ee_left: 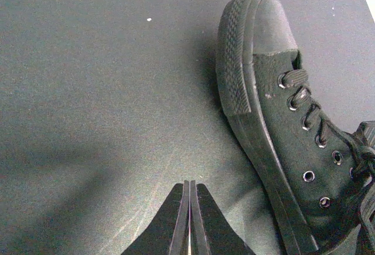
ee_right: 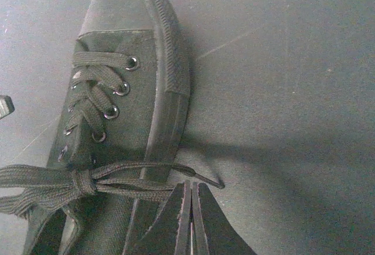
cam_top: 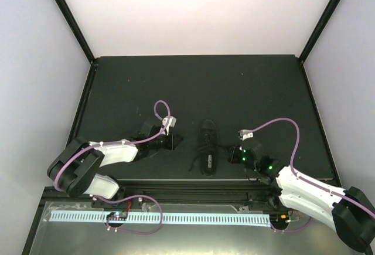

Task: Tie the shoes

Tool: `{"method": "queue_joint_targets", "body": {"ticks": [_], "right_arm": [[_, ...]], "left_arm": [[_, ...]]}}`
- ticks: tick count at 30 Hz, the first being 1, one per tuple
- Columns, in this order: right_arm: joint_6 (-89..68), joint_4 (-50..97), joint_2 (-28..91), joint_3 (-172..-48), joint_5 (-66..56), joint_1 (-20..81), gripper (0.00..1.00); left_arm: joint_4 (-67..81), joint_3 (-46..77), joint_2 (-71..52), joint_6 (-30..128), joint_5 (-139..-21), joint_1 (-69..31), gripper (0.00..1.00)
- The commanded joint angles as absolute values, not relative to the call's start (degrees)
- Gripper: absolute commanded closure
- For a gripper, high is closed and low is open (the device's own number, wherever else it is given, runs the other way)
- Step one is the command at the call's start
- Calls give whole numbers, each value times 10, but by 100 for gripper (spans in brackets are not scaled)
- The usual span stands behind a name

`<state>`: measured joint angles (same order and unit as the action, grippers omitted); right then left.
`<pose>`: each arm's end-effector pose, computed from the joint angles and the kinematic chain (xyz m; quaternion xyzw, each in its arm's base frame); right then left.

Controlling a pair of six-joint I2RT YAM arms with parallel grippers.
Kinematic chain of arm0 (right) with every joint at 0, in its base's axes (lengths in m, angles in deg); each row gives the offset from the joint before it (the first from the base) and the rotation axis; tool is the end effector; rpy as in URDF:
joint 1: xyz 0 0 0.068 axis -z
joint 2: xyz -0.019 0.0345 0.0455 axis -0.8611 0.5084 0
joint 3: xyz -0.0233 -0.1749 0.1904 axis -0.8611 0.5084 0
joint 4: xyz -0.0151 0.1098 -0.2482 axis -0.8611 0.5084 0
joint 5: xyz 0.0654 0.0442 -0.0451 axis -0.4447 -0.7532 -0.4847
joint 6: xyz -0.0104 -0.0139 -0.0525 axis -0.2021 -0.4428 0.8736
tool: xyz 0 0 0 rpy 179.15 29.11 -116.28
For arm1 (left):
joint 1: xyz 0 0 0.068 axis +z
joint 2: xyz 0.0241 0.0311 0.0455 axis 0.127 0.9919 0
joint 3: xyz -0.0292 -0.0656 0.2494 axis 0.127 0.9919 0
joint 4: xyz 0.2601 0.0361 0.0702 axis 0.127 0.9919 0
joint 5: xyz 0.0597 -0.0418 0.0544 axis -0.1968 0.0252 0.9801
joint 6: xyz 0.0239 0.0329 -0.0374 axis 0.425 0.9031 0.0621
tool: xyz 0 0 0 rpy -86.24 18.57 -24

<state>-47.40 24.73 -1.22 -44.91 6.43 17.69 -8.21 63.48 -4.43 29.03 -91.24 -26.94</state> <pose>0.1348 0.1172 0.1199 0.0280 0.9041 0.2683 0.3314 0.2040 -0.1538 0.1099 0.0937 0.8890 -0.3571 0.2709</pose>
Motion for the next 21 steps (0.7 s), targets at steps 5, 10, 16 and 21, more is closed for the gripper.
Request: {"method": "queue_joint_targets", "body": {"ticks": [5, 10, 16, 21], "right_arm": [[-432, 224, -20, -445, 29, 187, 98], [-392, 250, -26, -479, 19, 187, 38], [-352, 291, -4, -542, 49, 217, 0], [-307, 293, 55, -592, -5, 361, 0]], "left_arm": [[-87, 632, -66, 320, -929, -264, 91], [-74, 625, -106, 352, -936, -264, 33], [13, 576, -137, 396, -906, -241, 15], [24, 567, -155, 404, -940, -121, 14]]}}
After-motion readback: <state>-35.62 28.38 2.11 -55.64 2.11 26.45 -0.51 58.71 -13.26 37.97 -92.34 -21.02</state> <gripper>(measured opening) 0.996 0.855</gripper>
